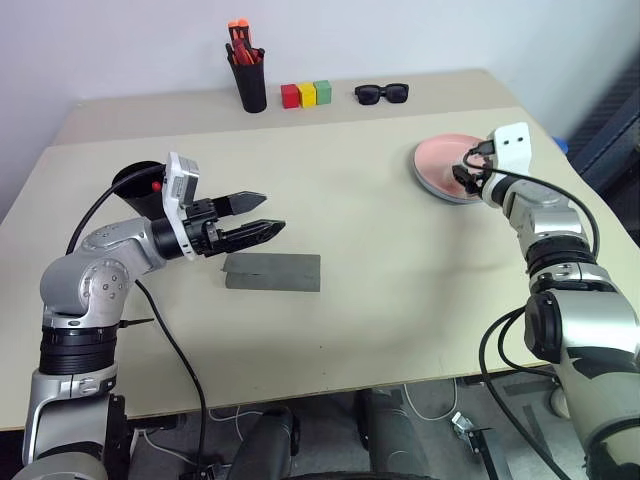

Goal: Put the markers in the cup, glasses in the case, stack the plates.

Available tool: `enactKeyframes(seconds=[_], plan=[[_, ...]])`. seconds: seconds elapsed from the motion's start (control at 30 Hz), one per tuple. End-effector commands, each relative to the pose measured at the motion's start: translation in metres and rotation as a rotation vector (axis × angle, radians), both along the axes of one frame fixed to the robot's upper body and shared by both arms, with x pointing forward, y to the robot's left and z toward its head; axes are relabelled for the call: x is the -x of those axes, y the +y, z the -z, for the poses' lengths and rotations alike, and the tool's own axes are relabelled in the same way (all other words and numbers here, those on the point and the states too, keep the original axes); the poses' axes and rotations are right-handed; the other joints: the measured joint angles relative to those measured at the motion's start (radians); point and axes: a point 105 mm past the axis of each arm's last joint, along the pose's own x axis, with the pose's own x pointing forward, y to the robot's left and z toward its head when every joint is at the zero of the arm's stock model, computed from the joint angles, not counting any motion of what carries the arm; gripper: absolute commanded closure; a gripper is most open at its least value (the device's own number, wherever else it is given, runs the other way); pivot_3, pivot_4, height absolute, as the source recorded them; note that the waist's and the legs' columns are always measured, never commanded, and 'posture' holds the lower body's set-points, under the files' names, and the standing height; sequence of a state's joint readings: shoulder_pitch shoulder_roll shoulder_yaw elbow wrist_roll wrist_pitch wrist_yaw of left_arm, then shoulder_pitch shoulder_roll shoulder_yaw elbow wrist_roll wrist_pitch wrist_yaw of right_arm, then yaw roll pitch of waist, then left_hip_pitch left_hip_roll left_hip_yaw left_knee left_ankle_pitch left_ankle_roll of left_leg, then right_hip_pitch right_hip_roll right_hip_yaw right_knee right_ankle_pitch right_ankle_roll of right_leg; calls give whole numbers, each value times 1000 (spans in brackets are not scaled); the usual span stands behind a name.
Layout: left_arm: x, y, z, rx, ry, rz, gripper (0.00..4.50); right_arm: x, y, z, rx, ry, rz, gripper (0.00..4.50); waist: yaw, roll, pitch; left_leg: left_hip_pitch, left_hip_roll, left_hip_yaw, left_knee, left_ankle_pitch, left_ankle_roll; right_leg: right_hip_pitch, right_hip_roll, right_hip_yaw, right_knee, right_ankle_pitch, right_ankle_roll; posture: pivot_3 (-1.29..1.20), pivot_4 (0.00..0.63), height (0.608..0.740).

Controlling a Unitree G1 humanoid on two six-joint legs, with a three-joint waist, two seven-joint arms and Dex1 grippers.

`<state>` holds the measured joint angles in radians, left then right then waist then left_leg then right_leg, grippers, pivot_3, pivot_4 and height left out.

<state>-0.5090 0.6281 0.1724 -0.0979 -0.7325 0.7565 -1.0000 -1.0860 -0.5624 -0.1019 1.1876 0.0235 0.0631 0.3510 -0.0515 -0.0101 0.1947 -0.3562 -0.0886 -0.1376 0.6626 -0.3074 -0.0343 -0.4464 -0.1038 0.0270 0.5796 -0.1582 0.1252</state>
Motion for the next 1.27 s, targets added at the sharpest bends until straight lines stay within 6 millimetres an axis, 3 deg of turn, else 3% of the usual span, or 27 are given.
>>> enactKeyframes(seconds=[0.03,0.13,0.2,0.27,0.4,0.57,0.67,0.77,0.9,1.07,1.27], plan=[[6,5,-11,5,-41,-9,0,-7,13,-64,5,-215,-51,83,-6,0,0,0,0,0,0,1,-1,0,0,0,0,0,0,0,150,740],[7,12,-11,12,-54,-37,0,-3,24,-96,-118,-358,-148,83,-11,0,0,0,0,0,0,1,-1,0,0,0,0,0,0,0,150,740],[9,14,-12,18,-70,-54,0,6,39,-104,-132,-402,-290,83,-11,0,0,0,0,-1,0,0,-1,0,0,0,0,0,0,0,150,740],[11,18,-13,20,-78,-78,0,22,65,-99,-135,-401,-485,83,-11,0,0,0,0,-1,0,-1,1,0,0,0,0,0,0,0,150,740],[18,27,-6,-11,-86,-117,0,75,115,-76,-142,-331,-839,83,2,0,0,0,1,-2,0,-2,3,0,0,0,1,0,0,0,150,740],[26,40,4,-43,-82,-158,0,134,154,-50,-142,-163,-1124,83,12,1,1,0,1,-2,1,-2,3,-1,0,0,2,0,0,0,150,740],[29,39,11,-47,-48,-165,0,155,159,-55,-195,-157,-1211,83,13,1,0,1,1,-2,1,-2,3,1,0,0,2,0,0,0,150,740],[33,40,17,-47,-15,-144,0,175,165,-44,-98,-110,-1271,83,19,1,0,1,1,-2,2,-2,3,1,0,0,2,0,0,0,150,740],[30,41,16,-23,-34,-128,0,186,160,-38,0,-94,-1259,83,37,1,0,1,0,-1,2,-2,3,1,0,0,2,0,0,0,150,740],[22,40,21,-6,-12,-149,0,186,145,-34,31,-59,-1210,83,40,0,0,2,1,0,3,-2,3,2,0,0,1,0,0,0,150,740],[20,40,21,20,-15,-147,0,179,150,-29,79,-69,-1206,83,39,0,0,1,1,0,3,-2,3,2,0,0,1,0,0,0,150,740]])
